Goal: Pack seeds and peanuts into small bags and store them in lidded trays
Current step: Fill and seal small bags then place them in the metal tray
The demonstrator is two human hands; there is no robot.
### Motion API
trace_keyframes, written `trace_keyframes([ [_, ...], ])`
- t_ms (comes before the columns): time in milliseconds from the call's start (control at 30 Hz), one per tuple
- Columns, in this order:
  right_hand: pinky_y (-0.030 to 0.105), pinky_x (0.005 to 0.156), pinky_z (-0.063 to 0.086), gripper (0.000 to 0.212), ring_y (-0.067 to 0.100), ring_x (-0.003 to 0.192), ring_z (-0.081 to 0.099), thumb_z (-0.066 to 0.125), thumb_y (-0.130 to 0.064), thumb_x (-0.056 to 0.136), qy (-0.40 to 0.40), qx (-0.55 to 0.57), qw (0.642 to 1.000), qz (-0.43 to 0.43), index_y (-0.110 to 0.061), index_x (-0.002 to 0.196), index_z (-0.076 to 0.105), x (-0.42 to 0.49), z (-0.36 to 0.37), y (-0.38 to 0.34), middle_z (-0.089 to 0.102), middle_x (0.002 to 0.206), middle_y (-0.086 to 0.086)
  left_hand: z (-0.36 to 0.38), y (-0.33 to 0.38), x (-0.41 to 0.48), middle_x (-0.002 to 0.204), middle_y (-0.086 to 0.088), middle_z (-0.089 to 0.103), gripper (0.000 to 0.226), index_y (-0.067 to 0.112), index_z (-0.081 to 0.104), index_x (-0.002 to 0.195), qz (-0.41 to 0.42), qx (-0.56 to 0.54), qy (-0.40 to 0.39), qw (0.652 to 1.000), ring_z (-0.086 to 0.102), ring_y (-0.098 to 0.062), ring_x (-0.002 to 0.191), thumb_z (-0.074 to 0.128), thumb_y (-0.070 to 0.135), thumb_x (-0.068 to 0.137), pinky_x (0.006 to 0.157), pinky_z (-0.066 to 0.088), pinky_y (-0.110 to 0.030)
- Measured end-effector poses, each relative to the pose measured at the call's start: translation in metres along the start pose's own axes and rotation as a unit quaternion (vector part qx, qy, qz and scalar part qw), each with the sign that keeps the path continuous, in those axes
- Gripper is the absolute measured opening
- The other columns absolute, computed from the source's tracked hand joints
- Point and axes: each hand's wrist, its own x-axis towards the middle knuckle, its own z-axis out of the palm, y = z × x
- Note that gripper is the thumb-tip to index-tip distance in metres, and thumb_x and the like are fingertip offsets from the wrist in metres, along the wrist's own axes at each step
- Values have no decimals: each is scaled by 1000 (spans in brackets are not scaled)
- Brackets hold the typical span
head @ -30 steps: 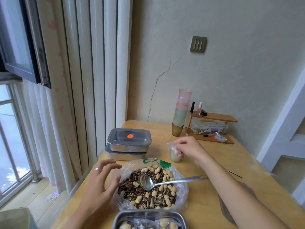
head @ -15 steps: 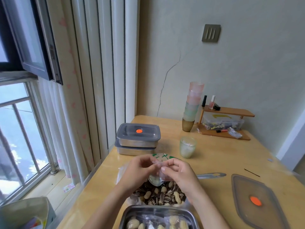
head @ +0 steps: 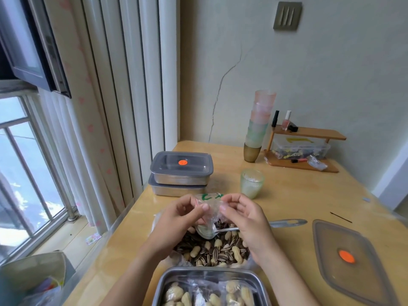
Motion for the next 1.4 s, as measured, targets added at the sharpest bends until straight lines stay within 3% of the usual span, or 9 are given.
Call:
trace_keyframes([
  [100,27,78,57,4,16,81,66,70,-6,95,-6,11,1000,-1,-8,99,71,0,-1,2,71,88,2,0,2,-2,89,-30,70,30,-8,49,101,-18,-52,-17,998,73,-36,82,69,14,95,73,60,-33],
  [367,35,98,54,40,16,101,66,74,9,85,37,96,995,19,-11,119,67,3,-3,2,69,104,4,-3,2,1,74,-16,65,10,-4,68,99,-45,-39,5,998,65,-19,67,67,6,96,71,60,-29],
  [500,32,92,53,33,18,101,64,73,-8,91,-1,147,987,71,-10,123,69,1,-6,-4,69,110,12,-6,4,0,76,-19,65,23,-10,67,97,-41,-63,44,996,60,-25,69,66,13,98,66,58,-26],
  [633,33,83,52,23,23,87,61,71,-26,94,-33,42,995,81,-6,104,76,0,-7,-2,73,93,11,-6,6,-2,89,-21,74,21,-4,73,96,-45,-62,38,996,68,-29,77,66,16,98,71,60,-29],
  [833,22,66,54,13,15,67,62,66,-20,100,91,-70,993,-12,-13,93,73,3,-11,0,68,71,2,-8,6,-4,77,-17,68,22,-4,75,87,-55,-39,24,997,65,-24,73,74,17,92,74,59,-29],
  [1033,24,78,51,19,9,92,61,75,-21,92,206,-266,921,-195,-24,107,64,0,-7,2,63,100,-13,-7,5,-4,76,-20,68,22,-7,73,88,-64,-45,35,996,63,-25,69,73,14,93,76,60,-32],
  [1100,23,74,50,14,14,87,62,73,-12,92,172,-272,905,-279,-20,100,66,-2,-6,-4,63,94,-12,-6,3,-3,74,-18,67,22,-7,72,88,-60,-44,45,996,61,-24,67,74,15,92,74,59,-32],
  [1233,32,72,57,10,19,82,69,70,-15,94,-30,-242,943,-226,-24,94,72,-6,2,-6,71,88,-8,-1,0,-3,77,-14,67,20,-8,71,90,-63,-67,47,995,61,-20,68,72,12,93,69,57,-26],
  [1400,34,74,57,8,16,87,69,73,-21,94,-59,-272,943,-185,-26,91,68,-9,8,-2,71,95,-12,-1,0,-5,103,-26,75,18,-4,75,103,-88,-114,1,990,73,-30,90,73,9,91,85,62,-32],
])
